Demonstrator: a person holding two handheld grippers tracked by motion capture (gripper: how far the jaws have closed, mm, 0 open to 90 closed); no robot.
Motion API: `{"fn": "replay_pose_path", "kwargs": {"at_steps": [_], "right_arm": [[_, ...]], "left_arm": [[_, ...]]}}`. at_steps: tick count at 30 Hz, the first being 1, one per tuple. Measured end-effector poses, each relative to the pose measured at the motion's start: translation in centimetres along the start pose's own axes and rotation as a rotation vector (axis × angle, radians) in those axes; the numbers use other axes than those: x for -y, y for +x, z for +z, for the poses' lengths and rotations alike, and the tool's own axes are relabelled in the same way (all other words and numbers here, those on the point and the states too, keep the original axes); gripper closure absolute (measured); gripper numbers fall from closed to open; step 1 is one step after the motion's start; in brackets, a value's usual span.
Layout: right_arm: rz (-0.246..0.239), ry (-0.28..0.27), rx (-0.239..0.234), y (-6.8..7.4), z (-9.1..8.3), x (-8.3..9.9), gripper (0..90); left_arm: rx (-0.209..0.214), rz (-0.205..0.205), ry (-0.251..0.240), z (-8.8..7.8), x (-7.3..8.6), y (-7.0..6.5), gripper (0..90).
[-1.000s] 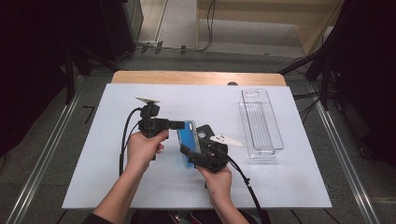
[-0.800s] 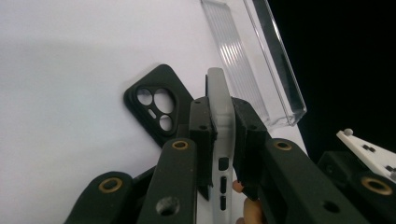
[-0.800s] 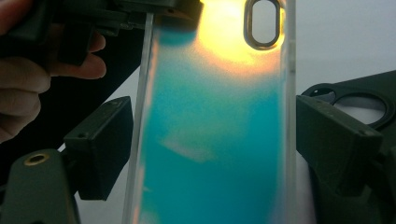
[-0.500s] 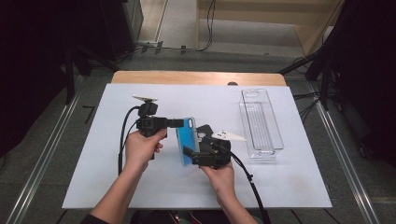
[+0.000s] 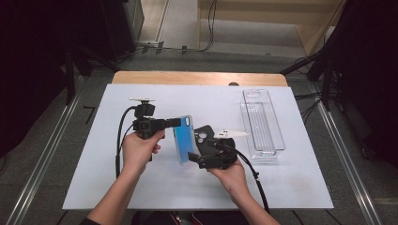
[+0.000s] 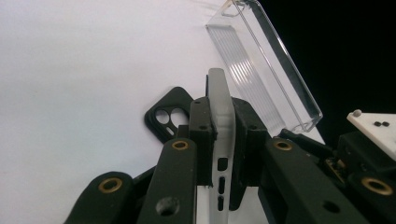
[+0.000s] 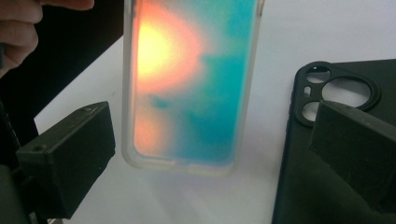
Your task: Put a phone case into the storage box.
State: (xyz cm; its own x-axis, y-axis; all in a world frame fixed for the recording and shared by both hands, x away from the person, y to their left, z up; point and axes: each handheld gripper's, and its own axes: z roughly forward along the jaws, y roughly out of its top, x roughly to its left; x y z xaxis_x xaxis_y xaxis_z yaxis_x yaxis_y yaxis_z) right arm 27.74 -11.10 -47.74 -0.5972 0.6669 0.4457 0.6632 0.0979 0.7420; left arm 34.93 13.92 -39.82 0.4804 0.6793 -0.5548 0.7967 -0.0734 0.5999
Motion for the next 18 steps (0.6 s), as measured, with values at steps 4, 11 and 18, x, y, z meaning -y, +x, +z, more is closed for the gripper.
{"fn": "replay_pose_path", "kwargs": {"at_steps": [4,11,18], "right_arm": [[-0.024,0.024,-0.019,-0.3,-0.3,-0.1,0.0],[-0.063,0.045,-0.016,-0.3,-0.4,-0.1,0.0],[-0.089,0.032,0.006,0.0,-0.9,-0.7,0.0]], "left_arm": [[-0.014,0.058,0.001,0.2,0.4,-0.2,80.7],[-0.008,0.155,-0.075,0.0,1.2,-1.2,80.6],[-0.001,0.2,-0.153,-0.4,2.1,-1.7,80.7]]}}
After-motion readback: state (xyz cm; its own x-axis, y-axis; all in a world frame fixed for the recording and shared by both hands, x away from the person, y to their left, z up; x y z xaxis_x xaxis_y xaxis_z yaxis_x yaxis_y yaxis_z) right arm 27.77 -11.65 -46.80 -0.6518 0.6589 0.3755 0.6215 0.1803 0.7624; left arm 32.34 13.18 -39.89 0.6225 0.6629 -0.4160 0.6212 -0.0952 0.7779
